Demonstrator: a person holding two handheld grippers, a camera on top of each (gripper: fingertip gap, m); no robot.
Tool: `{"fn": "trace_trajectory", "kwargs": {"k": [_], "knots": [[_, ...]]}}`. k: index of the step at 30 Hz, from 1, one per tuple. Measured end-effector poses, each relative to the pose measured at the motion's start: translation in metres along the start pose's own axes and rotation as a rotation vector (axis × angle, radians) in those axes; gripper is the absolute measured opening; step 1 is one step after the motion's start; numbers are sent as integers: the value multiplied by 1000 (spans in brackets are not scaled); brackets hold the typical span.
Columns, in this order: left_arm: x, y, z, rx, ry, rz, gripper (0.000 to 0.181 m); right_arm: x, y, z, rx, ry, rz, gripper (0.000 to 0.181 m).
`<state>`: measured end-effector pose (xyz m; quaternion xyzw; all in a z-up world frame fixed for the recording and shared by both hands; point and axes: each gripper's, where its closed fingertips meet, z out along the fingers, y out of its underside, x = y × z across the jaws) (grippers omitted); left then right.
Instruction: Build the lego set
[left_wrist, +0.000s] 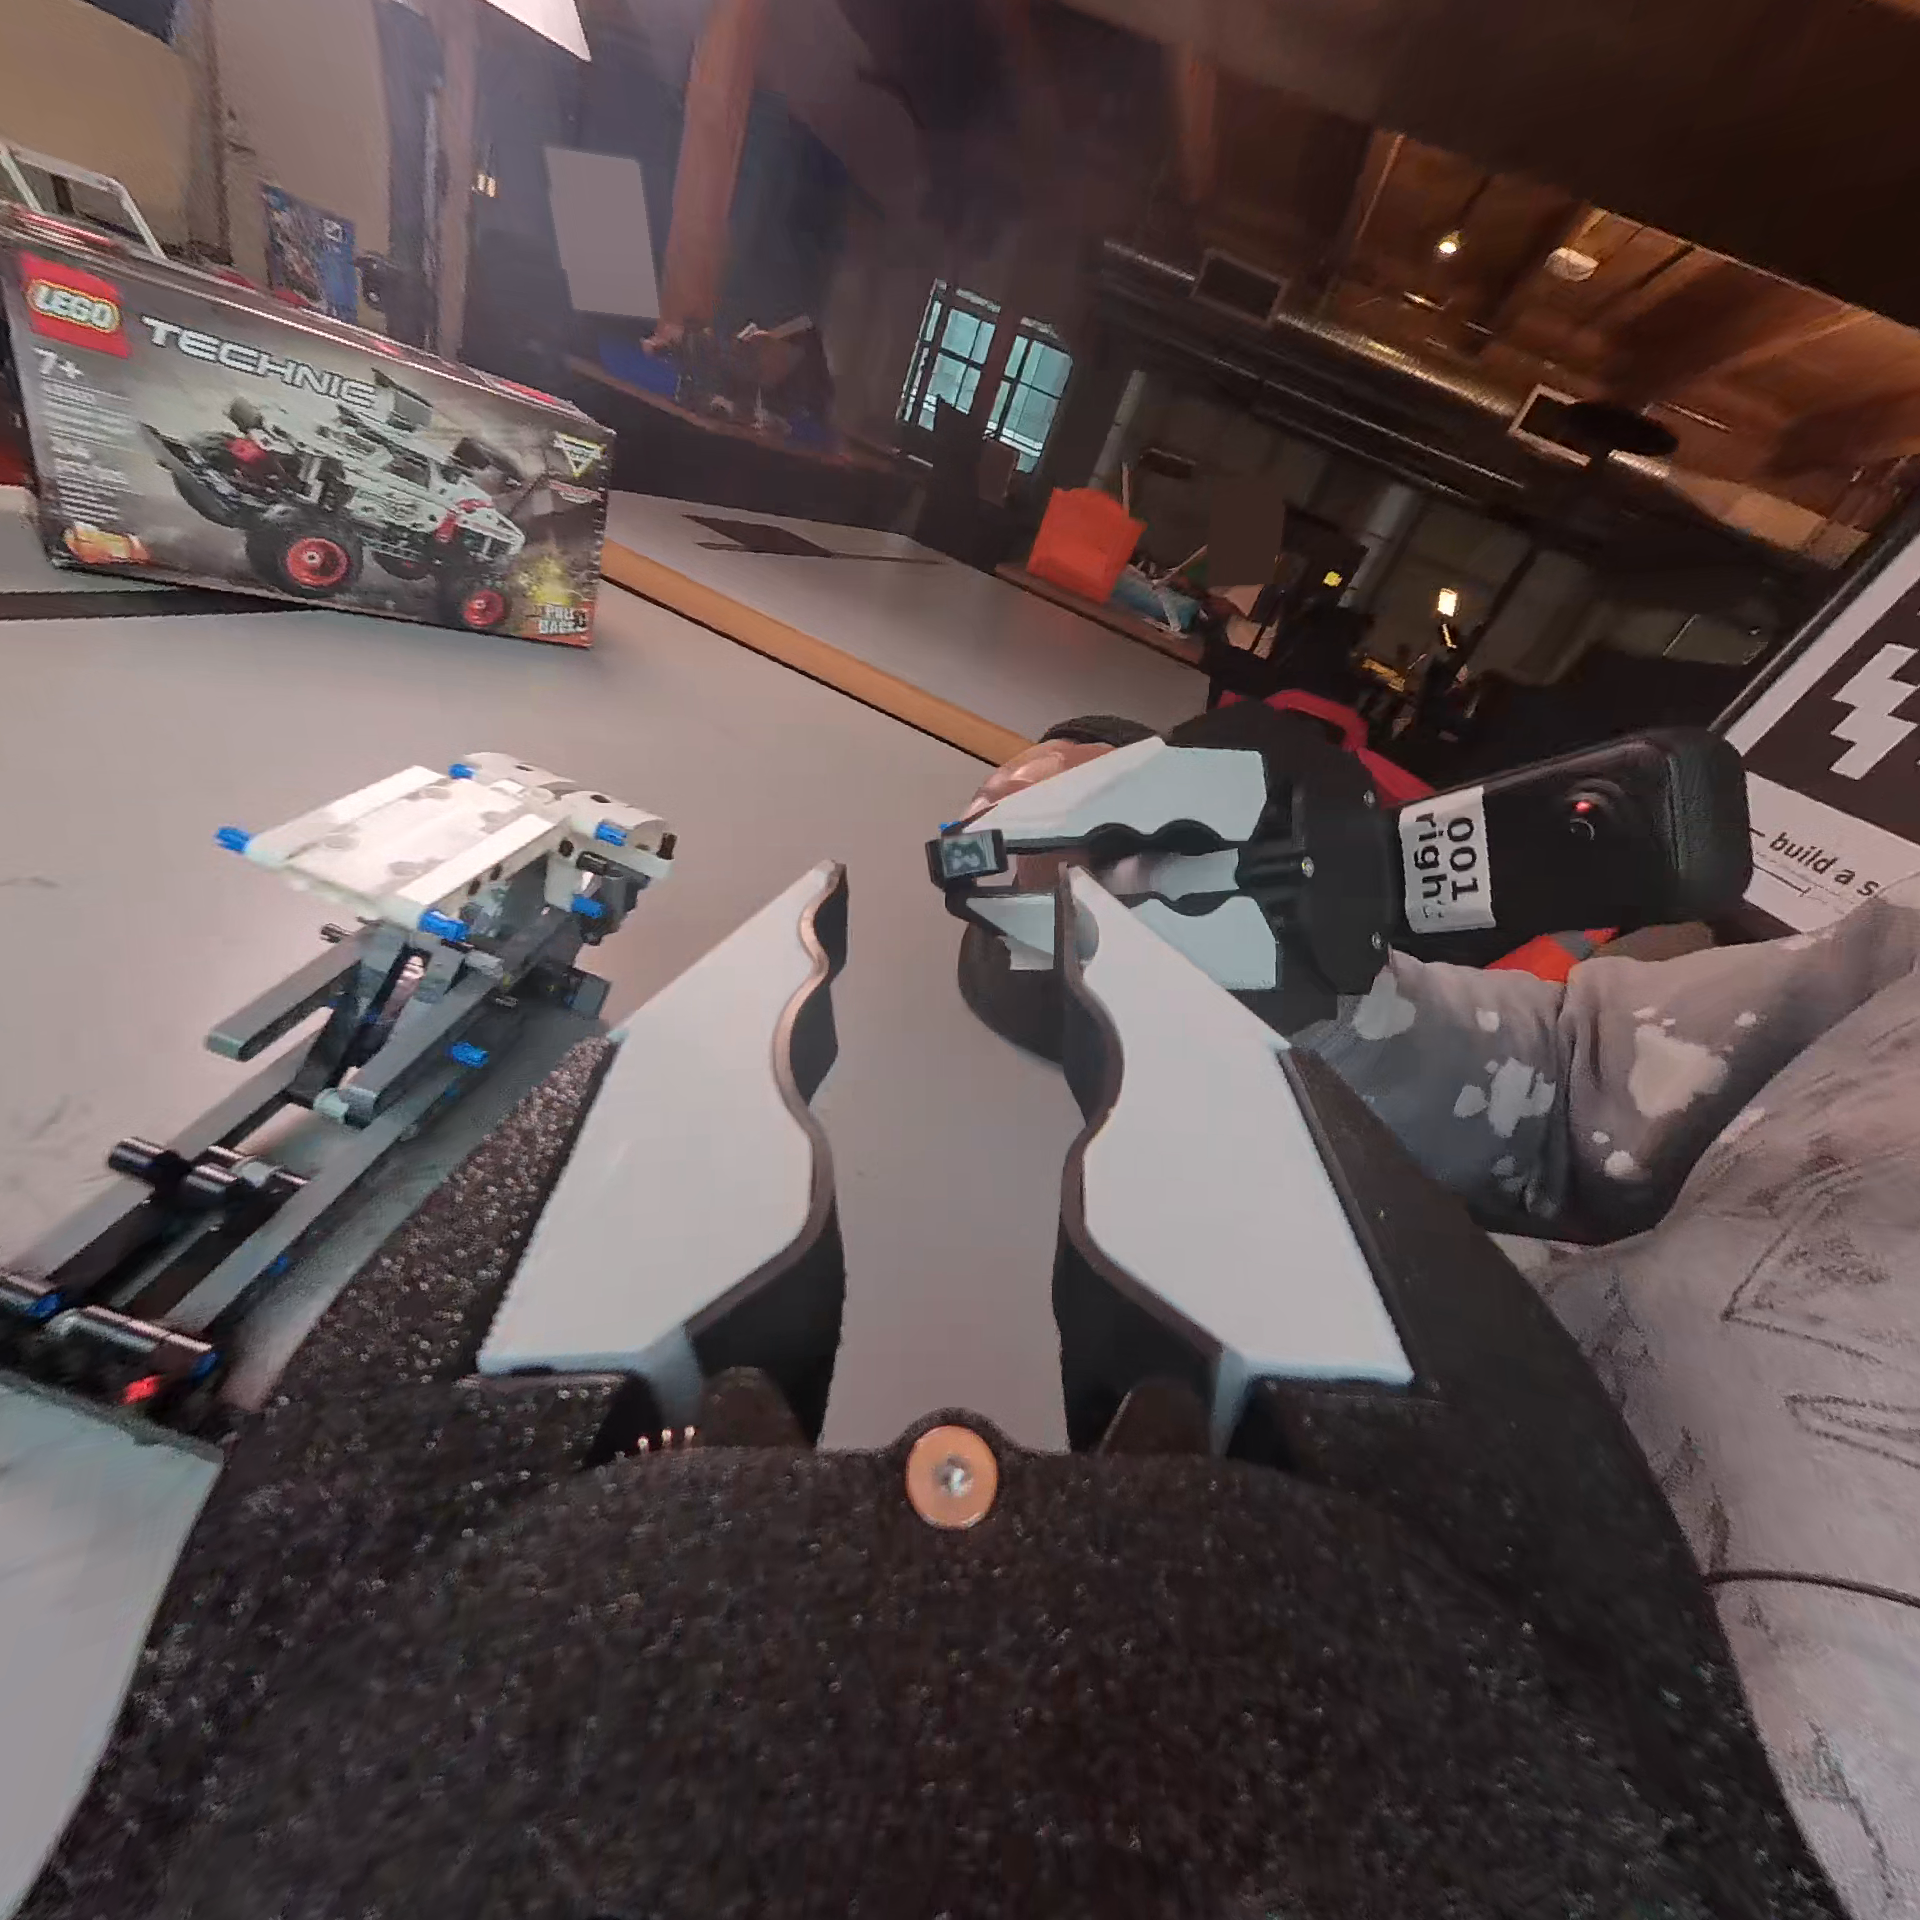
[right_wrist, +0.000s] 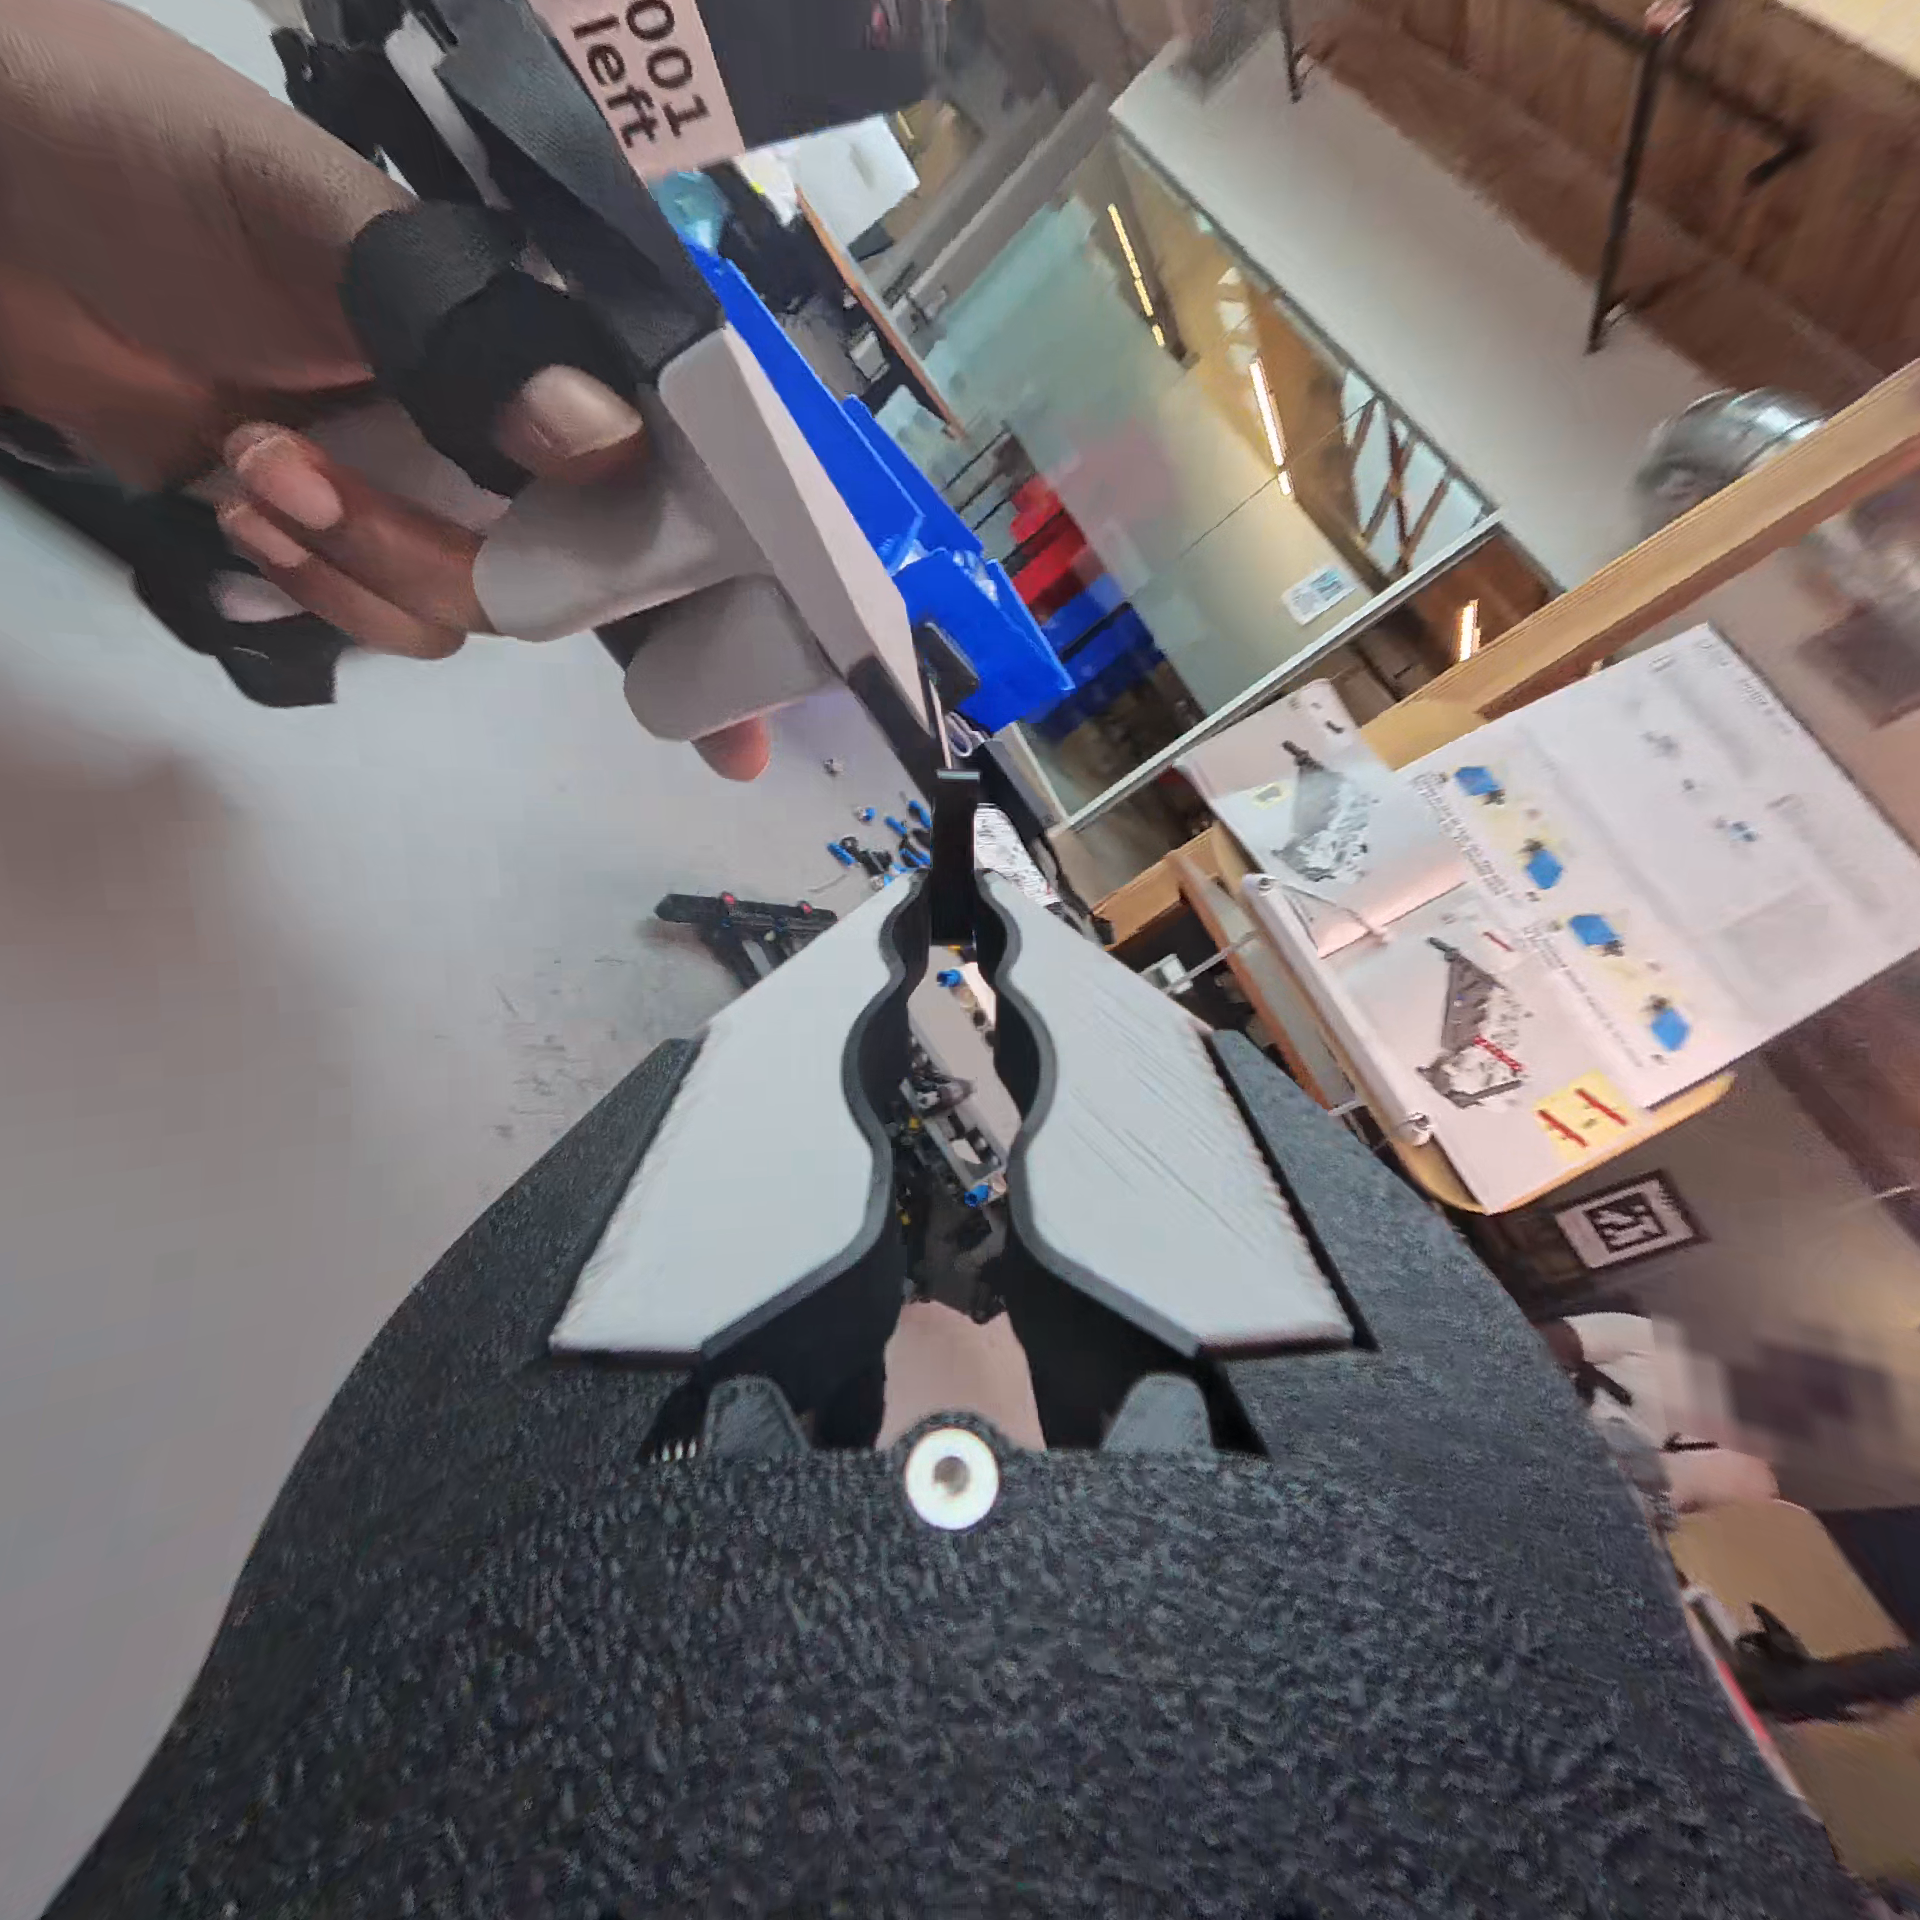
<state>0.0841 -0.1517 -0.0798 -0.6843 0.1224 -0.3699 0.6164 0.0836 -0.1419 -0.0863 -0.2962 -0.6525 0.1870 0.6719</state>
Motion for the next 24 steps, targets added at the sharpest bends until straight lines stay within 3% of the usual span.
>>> {"fn": "trace_trajectory", "kwargs": {"k": [6,11,15,18,24], "knots": [[12,7,18,3,44,-23,27,7,0,-13,-22,169,-212,7],[10,5,23,12,28,-30,16,3,3,-16,-40,217,-360,7],[7,11,26,-6,18,-22,16,1,10,-16,-47,224,-357,7],[5,15,23,-56,26,68,16,-6,12,-17,-14,119,-180,7],[19,5,9,-170,135,300,16,-2,-4,-30,115,-230,437,19]]}}
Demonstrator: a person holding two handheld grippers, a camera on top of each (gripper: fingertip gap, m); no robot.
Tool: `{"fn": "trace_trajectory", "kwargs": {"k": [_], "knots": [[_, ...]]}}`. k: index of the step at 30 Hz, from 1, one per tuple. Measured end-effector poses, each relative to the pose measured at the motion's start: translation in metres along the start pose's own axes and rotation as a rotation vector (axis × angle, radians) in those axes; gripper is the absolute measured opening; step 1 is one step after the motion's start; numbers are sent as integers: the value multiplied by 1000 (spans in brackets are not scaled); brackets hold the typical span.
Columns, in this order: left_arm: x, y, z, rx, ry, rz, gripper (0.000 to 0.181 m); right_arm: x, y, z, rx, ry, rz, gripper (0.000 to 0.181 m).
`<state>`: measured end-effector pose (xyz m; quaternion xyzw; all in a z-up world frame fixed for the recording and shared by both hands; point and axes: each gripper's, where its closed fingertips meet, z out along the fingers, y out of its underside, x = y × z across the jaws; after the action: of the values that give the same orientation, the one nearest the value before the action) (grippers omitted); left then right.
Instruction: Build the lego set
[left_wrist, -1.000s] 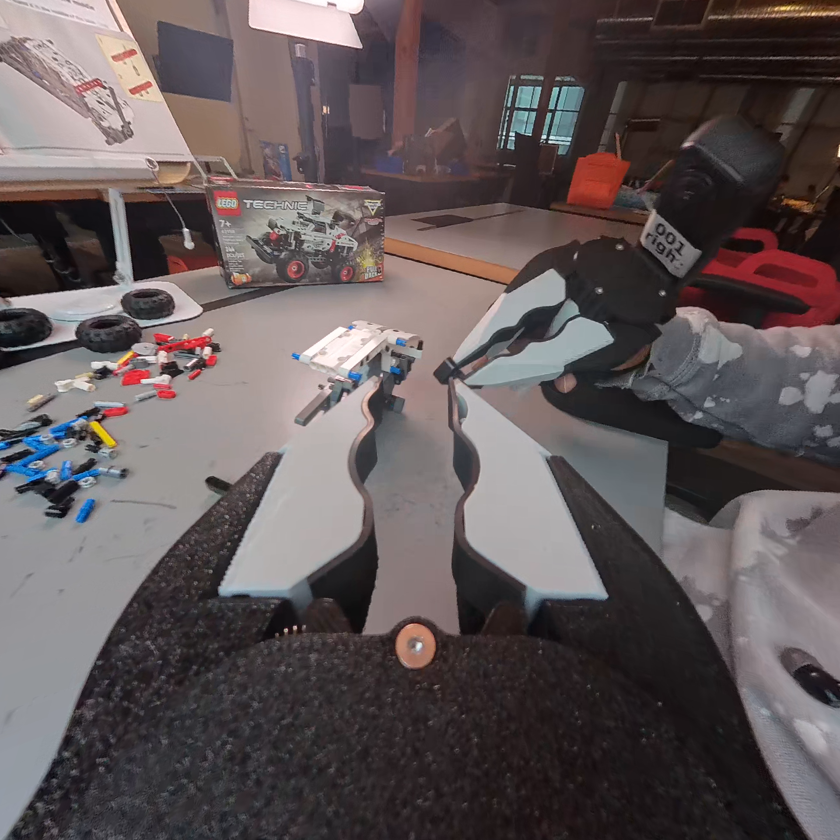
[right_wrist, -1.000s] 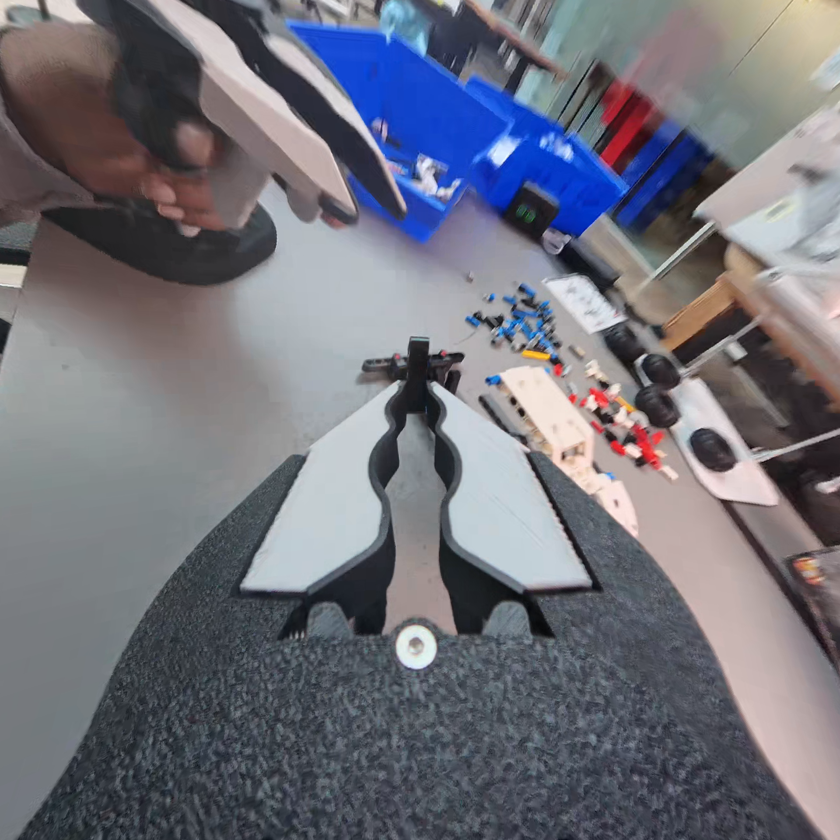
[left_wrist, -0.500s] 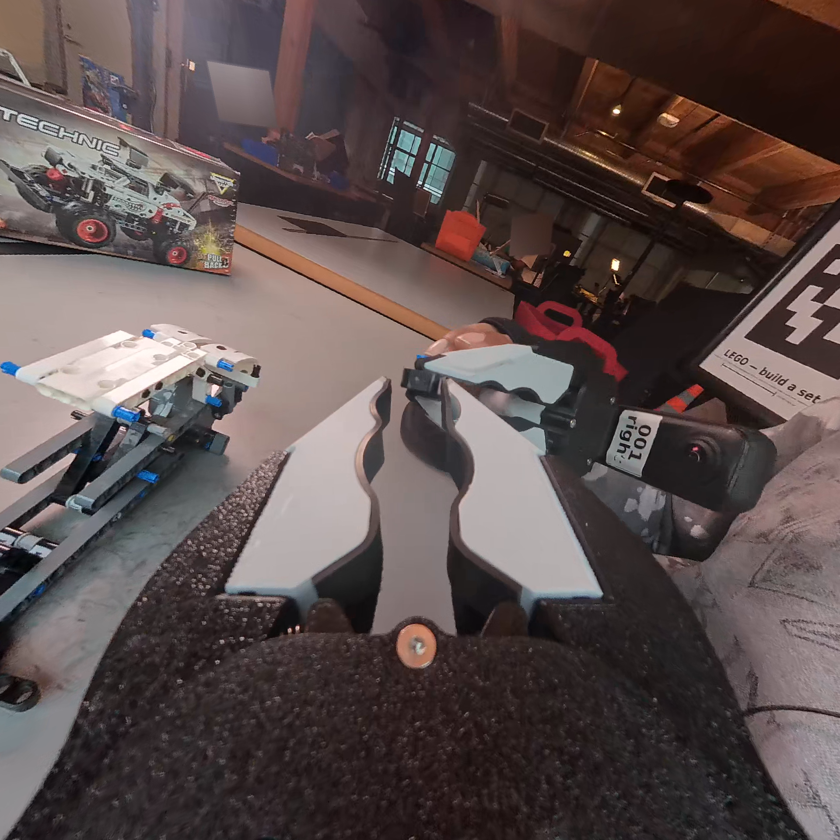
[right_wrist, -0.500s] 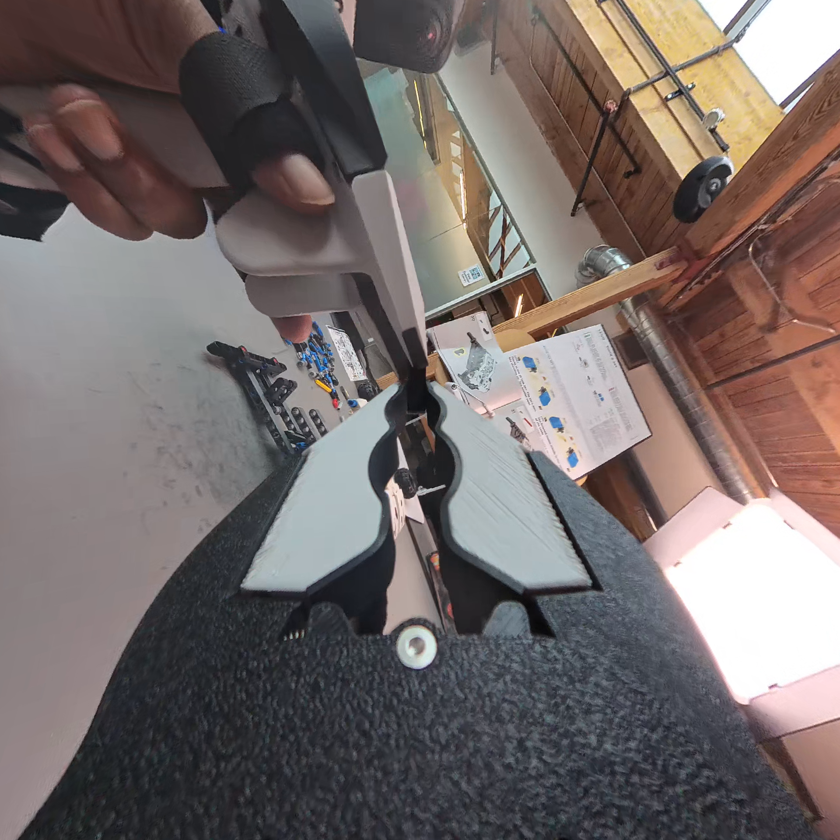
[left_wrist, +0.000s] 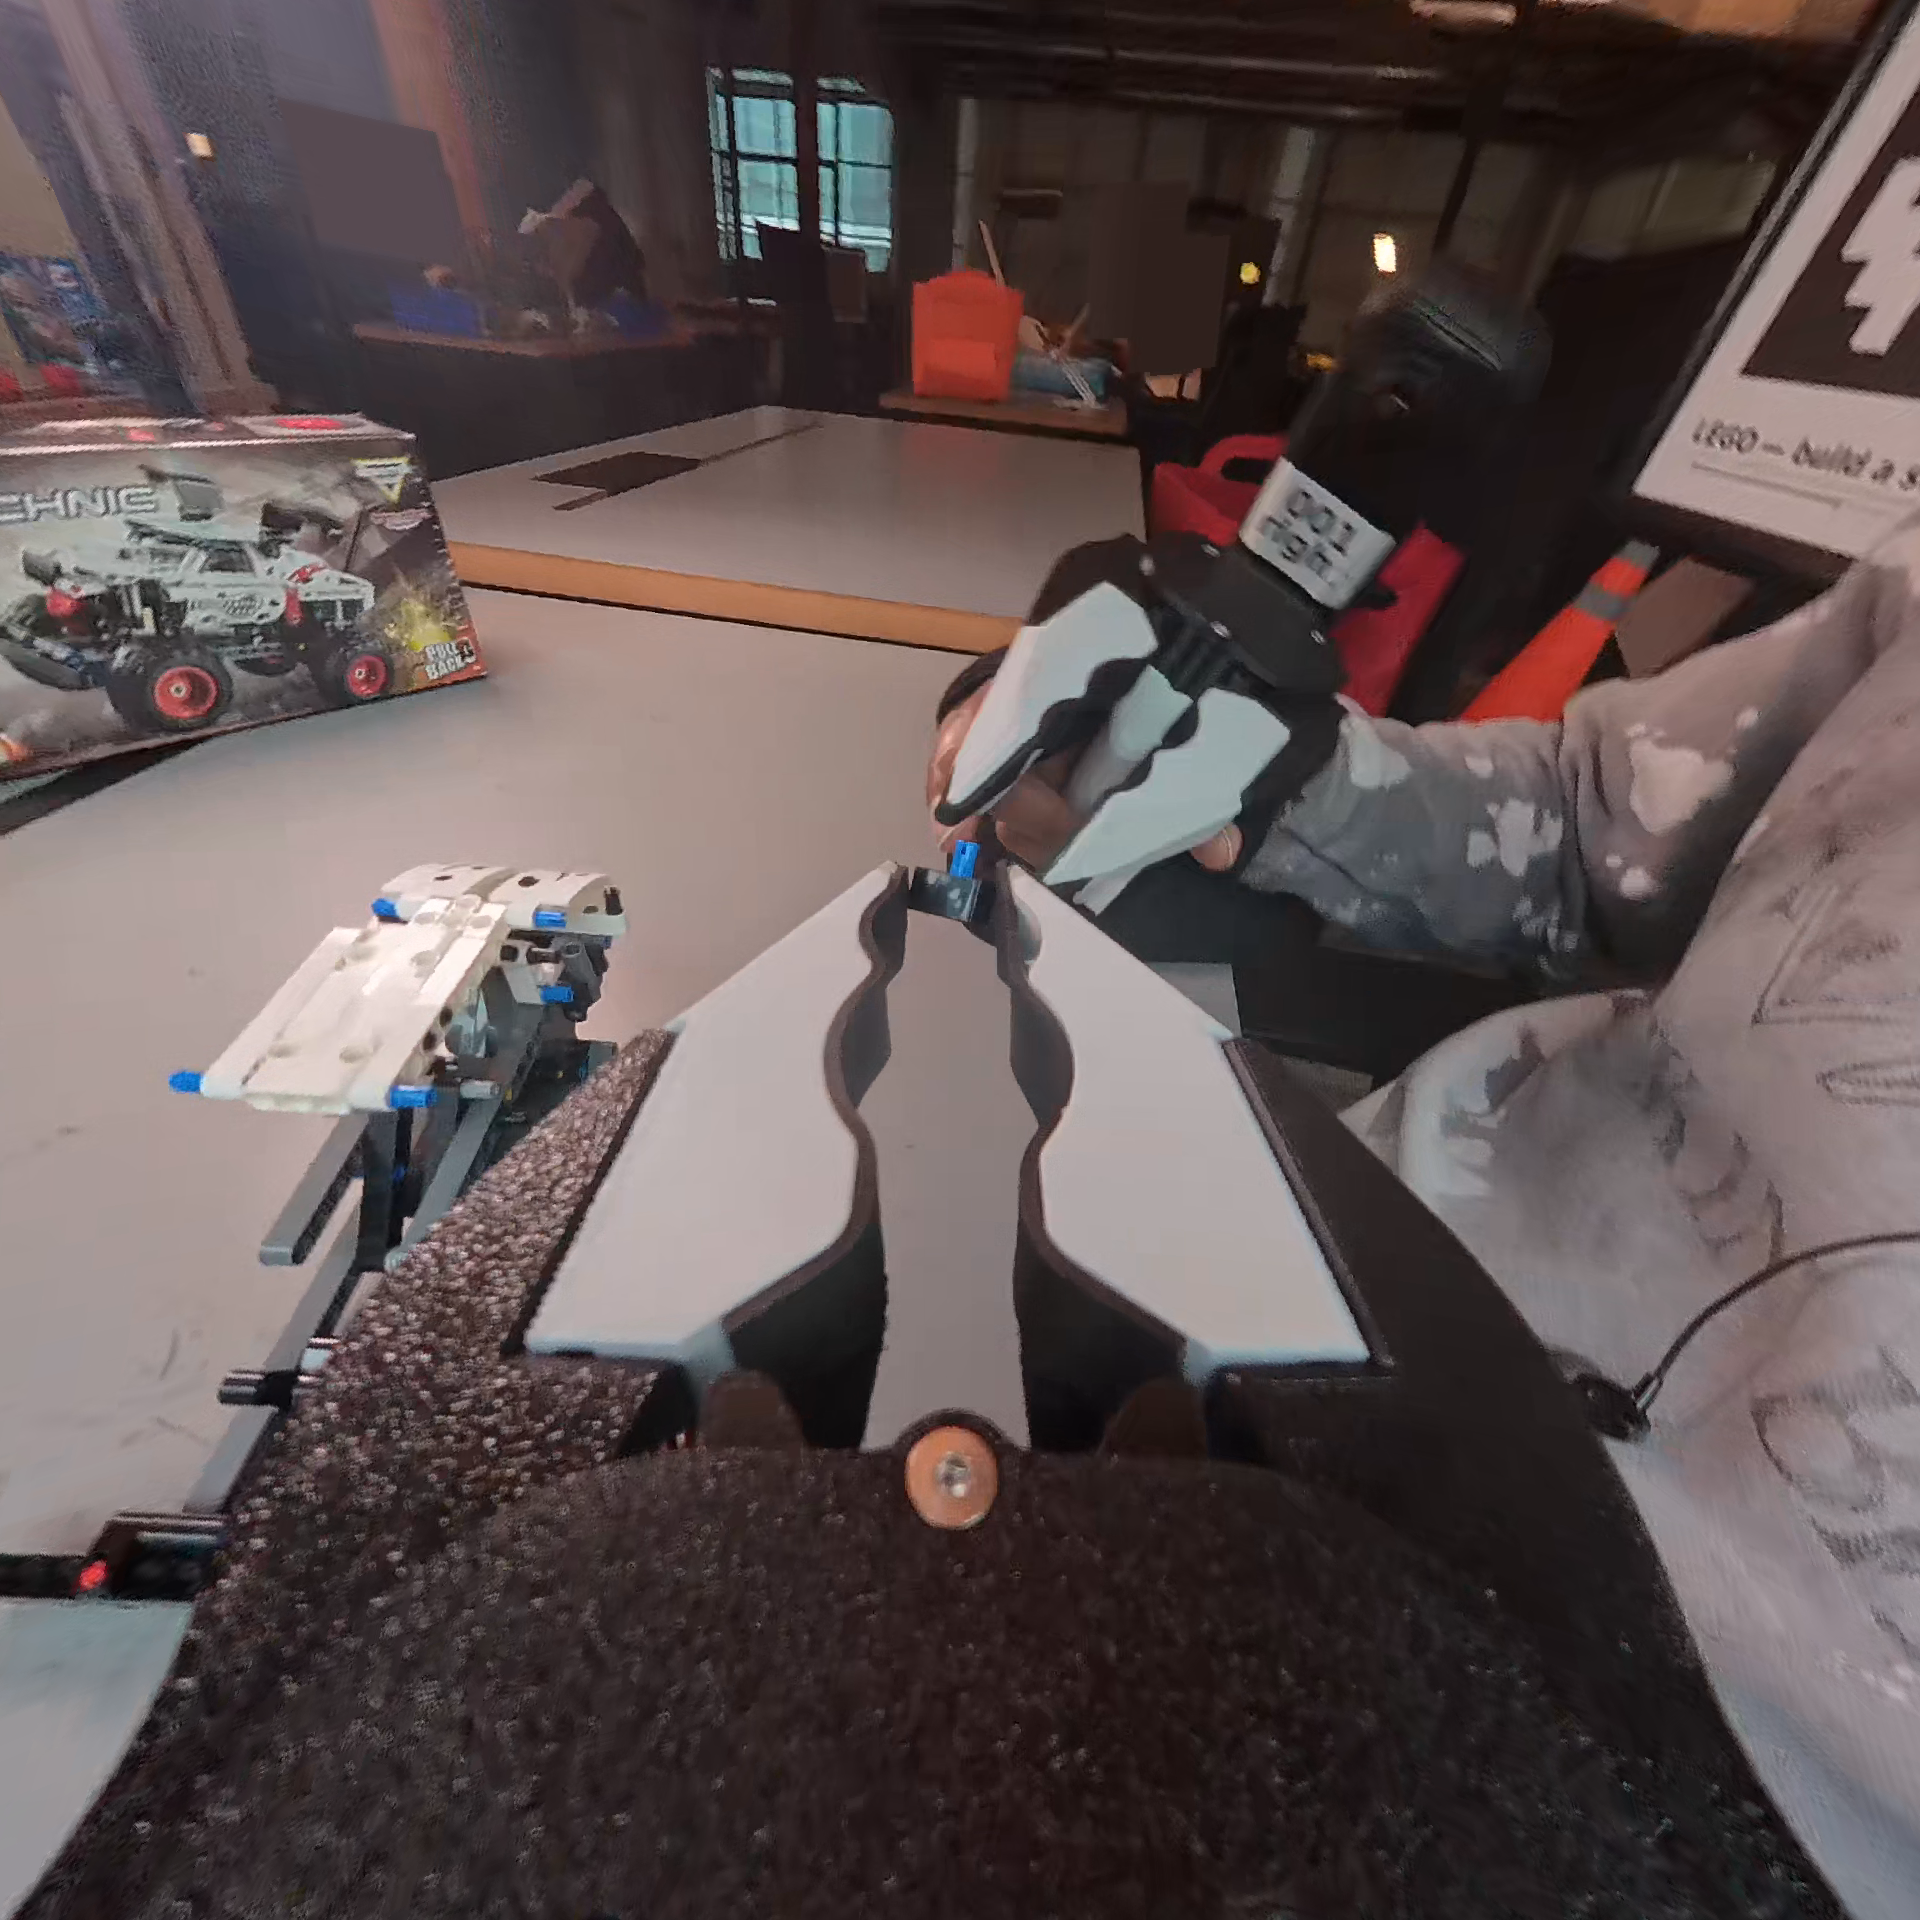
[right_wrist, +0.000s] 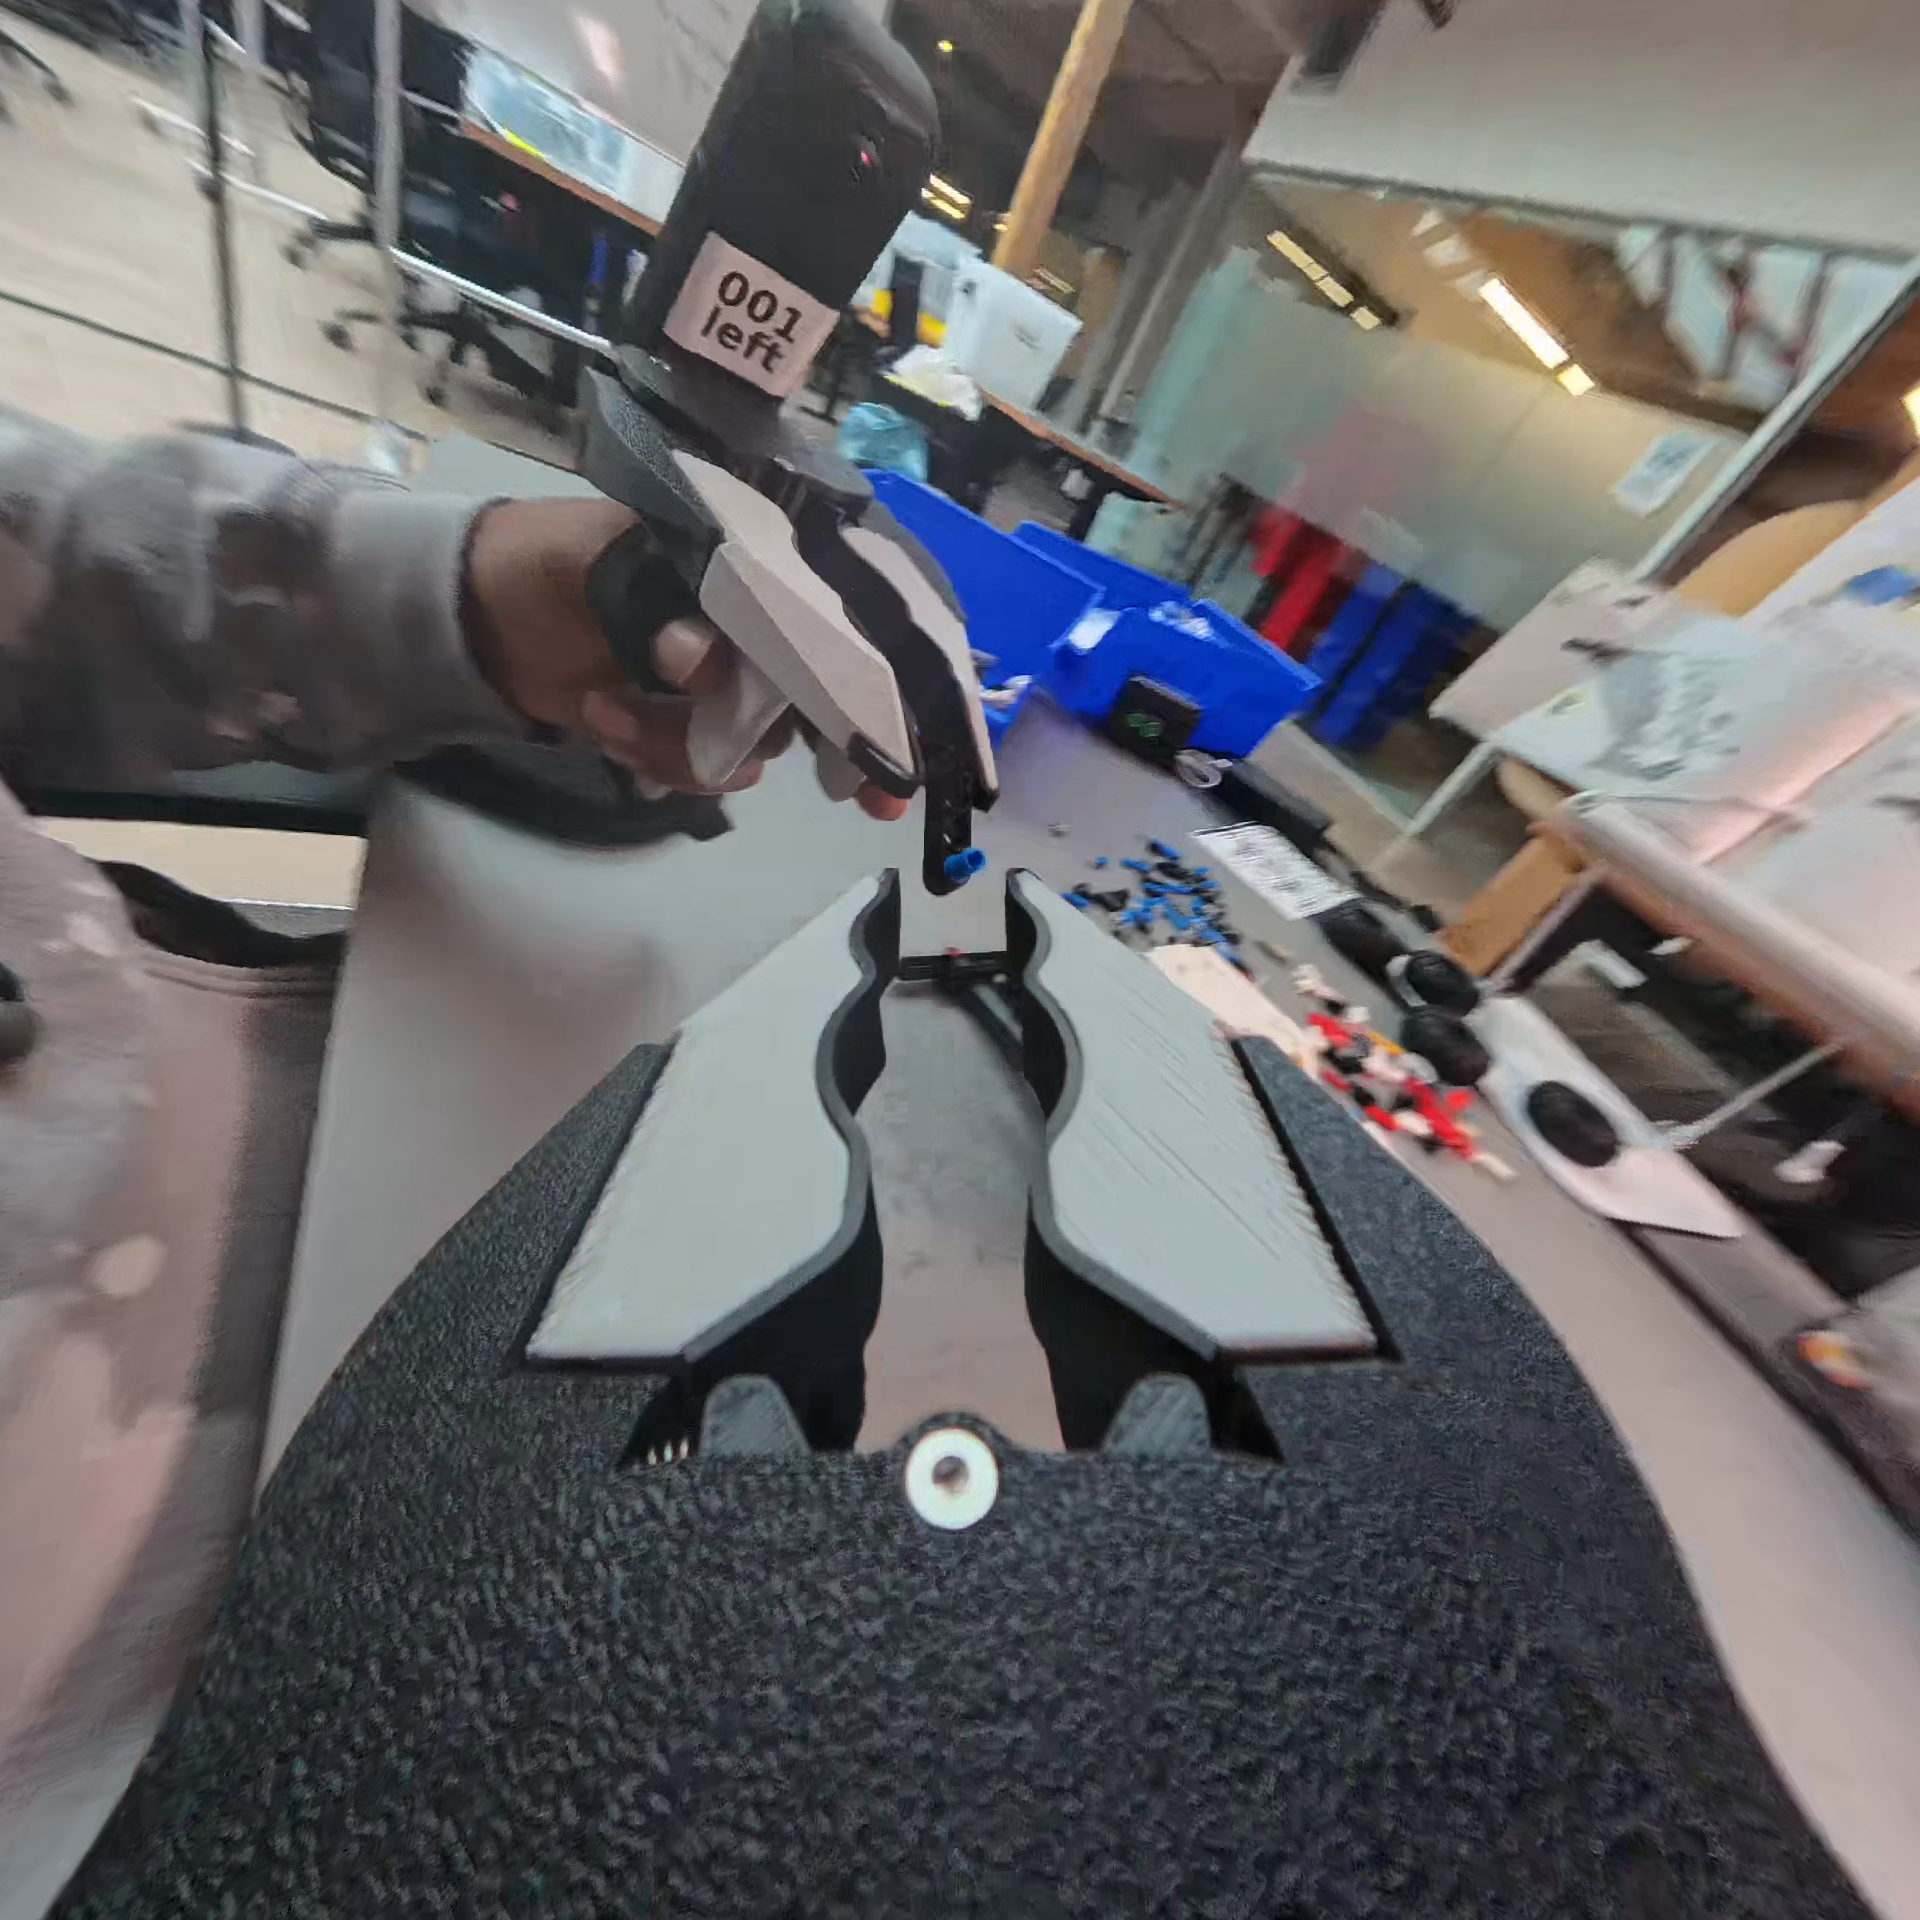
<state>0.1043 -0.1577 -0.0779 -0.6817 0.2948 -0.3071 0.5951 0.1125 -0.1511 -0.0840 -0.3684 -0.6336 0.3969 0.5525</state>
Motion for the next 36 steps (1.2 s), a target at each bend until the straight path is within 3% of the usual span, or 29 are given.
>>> {"fn": "trace_trajectory", "kwargs": {"k": [3,6,10,14,21,25,30,33,36], "knots": [[13,-5,0,-59,68,134,17,-15,-3,-2,-9,-236,221,25],[22,-6,3,-93,119,205,17,-26,-10,0,8,-337,281,24],[24,-1,5,-117,133,217,17,-26,-4,7,-7,-294,211,9],[20,0,1,-104,128,181,17,-21,-5,6,26,-249,213,7],[16,-3,2,-51,115,103,17,-12,-11,1,100,-301,460,7],[10,-2,2,-26,86,30,17,-11,-6,6,64,-204,314,21],[5,-4,2,-3,76,-41,17,-8,-4,13,32,-134,199,8],[15,-13,-2,49,141,-54,18,-7,-18,7,120,-242,401,7],[28,-21,-6,91,225,-49,33,-12,-35,-9,256,-471,663,7]]}}
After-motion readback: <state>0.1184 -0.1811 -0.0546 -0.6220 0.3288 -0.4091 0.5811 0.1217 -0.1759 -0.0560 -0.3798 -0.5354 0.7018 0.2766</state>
